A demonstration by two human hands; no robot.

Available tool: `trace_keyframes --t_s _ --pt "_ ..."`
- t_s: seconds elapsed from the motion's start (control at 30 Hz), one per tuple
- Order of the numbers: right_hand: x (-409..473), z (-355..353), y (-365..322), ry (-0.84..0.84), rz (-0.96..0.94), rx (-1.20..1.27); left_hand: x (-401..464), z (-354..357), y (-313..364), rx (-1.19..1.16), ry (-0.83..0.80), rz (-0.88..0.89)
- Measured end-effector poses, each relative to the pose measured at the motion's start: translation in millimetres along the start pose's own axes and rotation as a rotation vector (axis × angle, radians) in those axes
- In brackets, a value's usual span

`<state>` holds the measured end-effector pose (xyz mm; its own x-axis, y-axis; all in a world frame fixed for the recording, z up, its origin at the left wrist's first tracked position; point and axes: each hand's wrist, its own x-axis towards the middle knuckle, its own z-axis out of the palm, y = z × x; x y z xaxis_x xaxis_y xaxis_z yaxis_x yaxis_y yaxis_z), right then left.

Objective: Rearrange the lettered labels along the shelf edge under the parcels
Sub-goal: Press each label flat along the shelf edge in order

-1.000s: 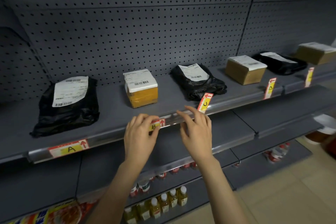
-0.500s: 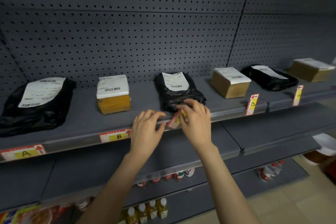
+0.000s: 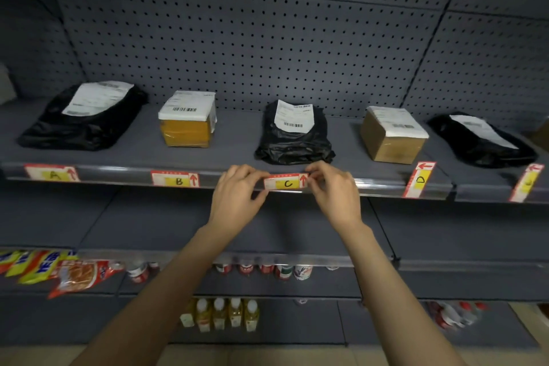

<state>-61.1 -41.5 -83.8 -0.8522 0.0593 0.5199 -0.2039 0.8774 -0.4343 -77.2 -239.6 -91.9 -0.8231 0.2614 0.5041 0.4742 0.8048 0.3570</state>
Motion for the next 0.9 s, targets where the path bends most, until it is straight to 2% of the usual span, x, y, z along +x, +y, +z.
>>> trace_keyframes --t_s 0.1,0.4,0.57,0.9 --pt "0 -1 1 0.006 -0.063 -0.057 2 0 2 0.022 -0.021 0.009" --pt "-11 -3 14 -0.018 -0.076 -0.162 6 -2 6 0.054 -0.041 0.041" --pt "-19 -25 29 0.054 -0.054 -0.180 21 -2 14 -0.005 0.010 0.081" --pt "-40 -101 87 0.173 0.160 -0.266 62 39 117 -0.173 -0.087 0.264"
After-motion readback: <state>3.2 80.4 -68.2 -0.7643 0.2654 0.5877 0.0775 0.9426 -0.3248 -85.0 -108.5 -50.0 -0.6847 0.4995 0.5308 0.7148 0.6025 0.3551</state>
